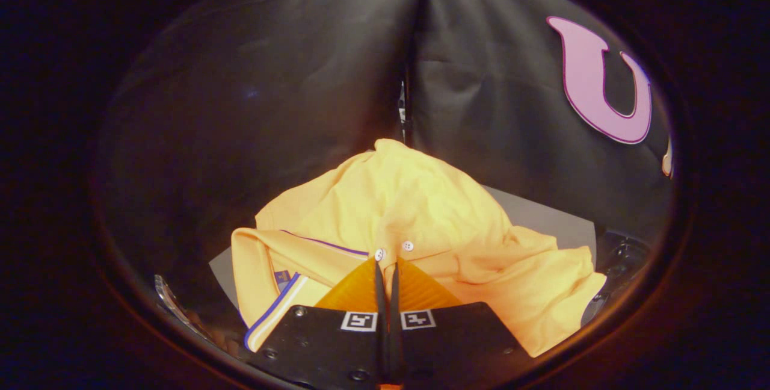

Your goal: Put the clothes into the washing machine and then close the washing machine lid.

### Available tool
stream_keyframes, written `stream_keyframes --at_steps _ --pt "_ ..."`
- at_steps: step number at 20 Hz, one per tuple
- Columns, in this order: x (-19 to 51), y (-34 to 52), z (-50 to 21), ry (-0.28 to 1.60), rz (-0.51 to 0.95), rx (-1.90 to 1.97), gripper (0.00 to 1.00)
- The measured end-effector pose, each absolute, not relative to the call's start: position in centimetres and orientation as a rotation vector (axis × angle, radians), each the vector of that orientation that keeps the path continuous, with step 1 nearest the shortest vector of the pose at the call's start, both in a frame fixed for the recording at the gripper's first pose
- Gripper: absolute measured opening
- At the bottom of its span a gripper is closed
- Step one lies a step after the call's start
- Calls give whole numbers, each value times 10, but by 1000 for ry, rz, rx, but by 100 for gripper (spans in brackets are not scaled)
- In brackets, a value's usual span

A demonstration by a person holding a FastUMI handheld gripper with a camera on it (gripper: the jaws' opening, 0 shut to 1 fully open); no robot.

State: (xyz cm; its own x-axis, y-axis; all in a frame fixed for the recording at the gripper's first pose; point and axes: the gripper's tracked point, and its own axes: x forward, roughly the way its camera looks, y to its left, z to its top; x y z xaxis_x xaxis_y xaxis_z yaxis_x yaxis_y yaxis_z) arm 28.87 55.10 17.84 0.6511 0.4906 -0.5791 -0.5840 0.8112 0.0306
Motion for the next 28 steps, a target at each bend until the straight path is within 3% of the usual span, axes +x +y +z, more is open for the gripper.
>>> stream_keyframes --at_steps 9,14,20,28 --pt "277 513 251 494 520 -115 0" --pt "286 448 301 407 338 -108 0" --pt "305 313 299 348 97 -136 0" --pt "313 212 263 355 -51 -112 0"
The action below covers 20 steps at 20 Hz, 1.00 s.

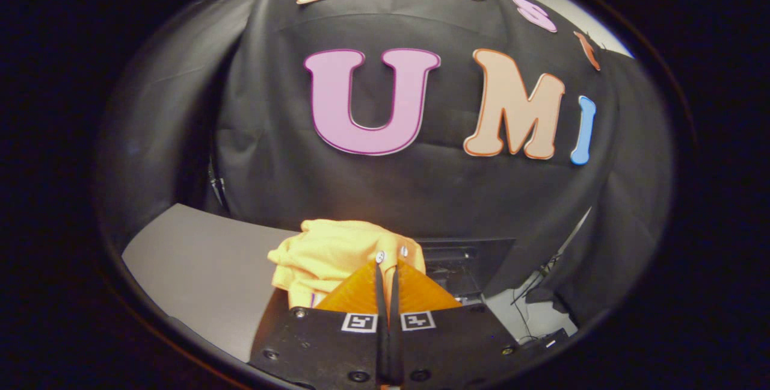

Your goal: Put the clothes into the washing machine and then close the washing machine lid.

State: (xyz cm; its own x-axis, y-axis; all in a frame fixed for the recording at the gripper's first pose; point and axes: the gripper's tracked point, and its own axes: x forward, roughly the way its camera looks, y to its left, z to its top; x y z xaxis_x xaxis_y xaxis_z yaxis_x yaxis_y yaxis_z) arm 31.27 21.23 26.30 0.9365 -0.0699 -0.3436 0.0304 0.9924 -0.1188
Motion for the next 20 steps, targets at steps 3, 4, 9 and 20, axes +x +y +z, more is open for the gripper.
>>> stream_keyframes --at_steps 3,4,9,20 --pt "318 190 243 370 -95 -150 0" --pt "319 185 234 380 -103 -154 0" --pt "319 182 196 425 -90 -112 0" --pt "317 168 134 479 -110 -125 0"
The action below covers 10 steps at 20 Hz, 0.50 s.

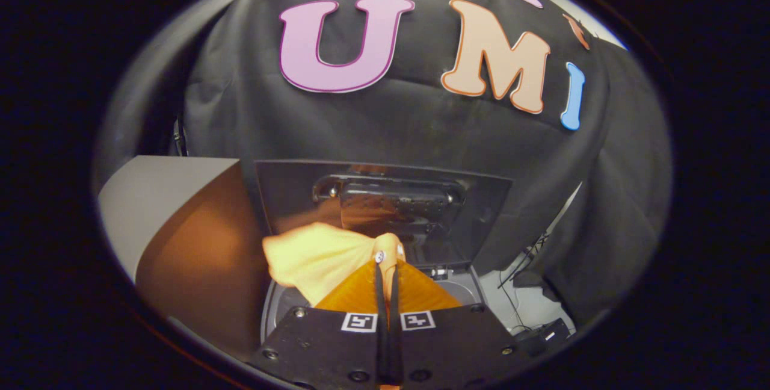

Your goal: Put the clothes into the washing machine and then close the washing machine lid.

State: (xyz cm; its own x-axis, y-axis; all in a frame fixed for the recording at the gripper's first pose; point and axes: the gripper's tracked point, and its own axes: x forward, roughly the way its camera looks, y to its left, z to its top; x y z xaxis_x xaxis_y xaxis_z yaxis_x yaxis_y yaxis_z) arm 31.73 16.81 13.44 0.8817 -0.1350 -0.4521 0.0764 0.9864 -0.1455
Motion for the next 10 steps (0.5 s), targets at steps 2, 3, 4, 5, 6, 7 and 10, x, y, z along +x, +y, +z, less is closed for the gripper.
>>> stream_keyframes --at_steps 2,3,4,5,6,7,10 --pt "317 161 119 497 -123 -105 0" --pt "318 158 113 499 -129 -97 0" --pt "318 155 109 500 -134 -82 0" --pt "319 154 105 495 -130 -63 0" --pt "321 152 103 489 -128 -52 0" --pt "321 149 101 487 -132 -58 0" --pt "325 143 95 484 -135 -104 0"
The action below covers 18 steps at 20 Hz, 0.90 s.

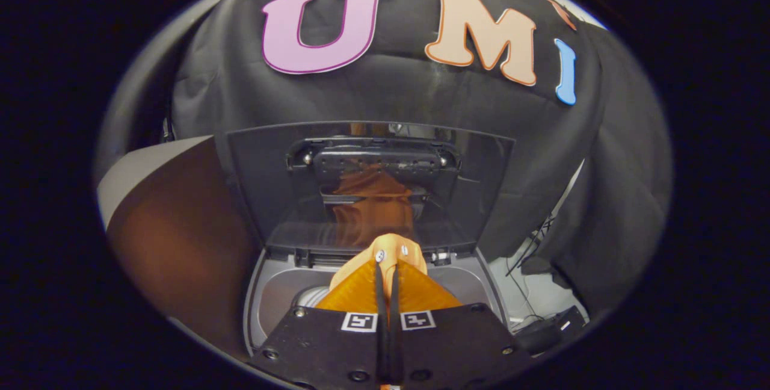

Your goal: Put the clothes into the washing machine and then close the washing machine lid.

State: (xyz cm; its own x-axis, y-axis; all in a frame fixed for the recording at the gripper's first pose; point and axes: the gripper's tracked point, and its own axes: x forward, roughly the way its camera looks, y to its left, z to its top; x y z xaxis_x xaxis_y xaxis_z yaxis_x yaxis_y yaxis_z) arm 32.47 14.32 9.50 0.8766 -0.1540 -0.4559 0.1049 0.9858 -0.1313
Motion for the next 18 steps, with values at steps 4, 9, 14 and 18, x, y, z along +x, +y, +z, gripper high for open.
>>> stream_keyframes --at_steps 4,9,14,18 --pt "330 135 91 478 -174 -104 12" --pt "329 141 109 429 -165 -90 37" --pt "316 156 115 421 -119 -90 35" --pt "305 161 126 404 -104 -81 35"
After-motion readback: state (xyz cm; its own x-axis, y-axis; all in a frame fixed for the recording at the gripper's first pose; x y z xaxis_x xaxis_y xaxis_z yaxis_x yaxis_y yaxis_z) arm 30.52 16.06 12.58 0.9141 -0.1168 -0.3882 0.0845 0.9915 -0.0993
